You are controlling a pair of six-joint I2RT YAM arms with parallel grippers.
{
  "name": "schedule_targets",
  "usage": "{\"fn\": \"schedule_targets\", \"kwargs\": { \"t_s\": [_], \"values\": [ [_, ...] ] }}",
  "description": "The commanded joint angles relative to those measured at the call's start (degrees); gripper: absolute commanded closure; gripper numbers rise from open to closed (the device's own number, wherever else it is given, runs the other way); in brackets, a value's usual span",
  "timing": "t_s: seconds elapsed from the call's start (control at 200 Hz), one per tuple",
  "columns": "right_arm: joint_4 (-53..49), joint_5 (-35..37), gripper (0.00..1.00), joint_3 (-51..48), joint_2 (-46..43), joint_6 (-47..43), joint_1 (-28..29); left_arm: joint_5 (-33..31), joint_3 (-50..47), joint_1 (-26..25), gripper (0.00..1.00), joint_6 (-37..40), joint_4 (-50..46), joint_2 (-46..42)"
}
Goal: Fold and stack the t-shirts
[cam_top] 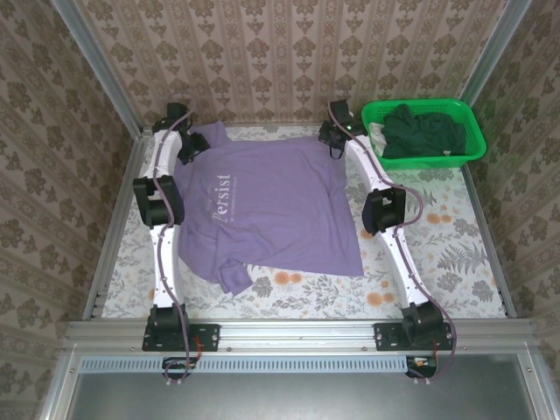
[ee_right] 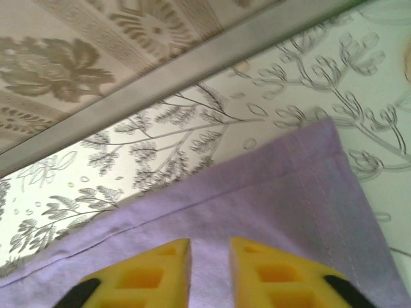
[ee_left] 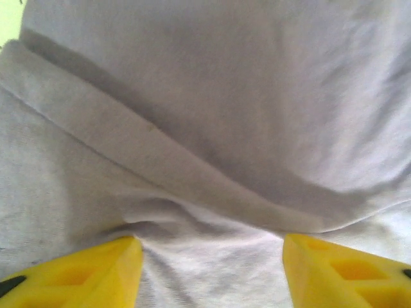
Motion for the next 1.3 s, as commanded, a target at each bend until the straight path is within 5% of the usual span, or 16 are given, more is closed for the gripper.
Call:
{"fn": "schedule_targets", "kwargs": {
  "t_s": [0.0, 0.15, 0.365, 0.525, 0.71, 0.81, 0.995, 1.13, 1.295],
  "values": [
    [-0.78, -0.35, 0.65, 4.42, -8.11, -5.75, -0.27, 0.75, 2.4, -0.7, 0.22, -1.61, 1.21, -5.4],
    [-12.62, 0.03, 0.47, 8.14, -17.39, -10.29, -2.01, -3.95, -11.12, -1.82, 0.0, -2.11, 2.6, -21.13],
    [-33.03, -2.01, 0.39, 12.34, -27.55, -17.03, -7.18, -10.98, -42.43, -4.79, 0.0, -3.3, 7.13, -46.04],
    [-46.88, -1.11, 0.37, 5.66, -37.32, -17.69, -10.36, -14.81, -63.12, -10.48, 0.0, -3.05, 3.85, -62.6],
    [-46.7, -2.98, 0.37, -26.8, -56.6, -17.04, -8.15, -5.84, -85.29, -14.98, 0.07, -5.12, 2.69, -80.01],
    [-35.01, -2.71, 0.35, -55.19, -73.01, -17.12, -3.56, -2.52, -91.52, -19.27, 0.14, -6.29, -2.78, -83.85],
    [-13.93, -13.07, 0.37, -104.73, -101.3, -2.99, -0.45, 1.38, -100.69, -29.78, 0.22, -11.9, -11.03, -91.45],
    [-10.95, -13.72, 0.4, -122.76, -111.87, 4.34, 2.7, 6.21, -106.25, -33.07, 0.24, -15.7, -13.42, -96.04],
    [-6.29, -16.95, 0.41, -133.67, -113.97, 8.51, 4.37, 10.99, -111.93, -33.12, 0.24, -17.91, -7.42, -97.75]
  ]
}}
